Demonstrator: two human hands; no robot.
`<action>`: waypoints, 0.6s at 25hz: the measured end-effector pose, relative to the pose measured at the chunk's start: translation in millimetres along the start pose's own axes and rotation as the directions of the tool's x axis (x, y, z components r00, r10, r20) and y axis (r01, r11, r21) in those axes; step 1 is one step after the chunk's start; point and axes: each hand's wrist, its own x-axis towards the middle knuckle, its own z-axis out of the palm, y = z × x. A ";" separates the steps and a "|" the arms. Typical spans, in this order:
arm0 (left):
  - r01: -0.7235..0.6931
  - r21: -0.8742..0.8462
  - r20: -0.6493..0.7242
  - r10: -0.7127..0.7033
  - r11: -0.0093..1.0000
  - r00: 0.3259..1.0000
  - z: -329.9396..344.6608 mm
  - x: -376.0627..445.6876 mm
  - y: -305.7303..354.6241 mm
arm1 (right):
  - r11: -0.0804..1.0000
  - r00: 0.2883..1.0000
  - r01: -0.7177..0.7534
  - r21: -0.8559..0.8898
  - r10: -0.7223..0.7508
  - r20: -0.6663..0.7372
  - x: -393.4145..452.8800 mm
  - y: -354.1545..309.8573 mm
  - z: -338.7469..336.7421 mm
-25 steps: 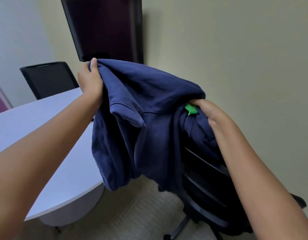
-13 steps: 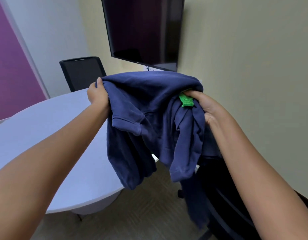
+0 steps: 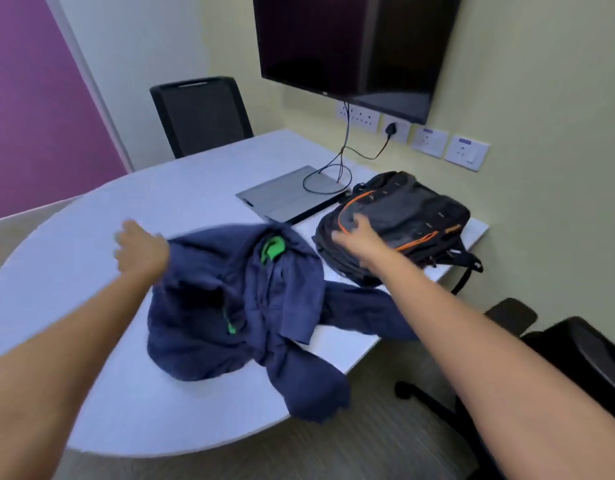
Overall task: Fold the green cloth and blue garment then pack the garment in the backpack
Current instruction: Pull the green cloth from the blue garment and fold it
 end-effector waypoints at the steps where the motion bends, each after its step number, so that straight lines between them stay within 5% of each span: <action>1: -0.100 0.053 0.091 0.095 0.994 0.991 23.4 -19.1 -30.0 | 0.989 0.997 -0.068 -0.132 0.072 0.031 -2.4 38.1 14.2; 3: -0.301 0.086 0.349 0.254 0.950 0.902 66.0 -67.4 -77.9 | 0.918 0.948 -0.196 -0.344 0.267 0.172 -18.2 106.3 43.9; 5: -0.480 0.108 0.643 0.307 0.871 0.701 104.2 -122.4 -109.7 | 0.830 0.879 -0.183 -0.528 0.378 0.290 -39.1 158.2 73.1; 8: -0.583 0.185 0.840 0.181 0.792 0.512 137.9 -185.3 -132.6 | 0.672 0.863 -0.064 -0.738 0.408 0.297 -69.1 203.0 104.3; 15: -0.567 0.328 0.768 0.136 0.756 0.626 152.3 -199.0 -118.9 | 0.722 0.968 0.108 -0.684 0.079 0.237 -70.0 208.6 115.6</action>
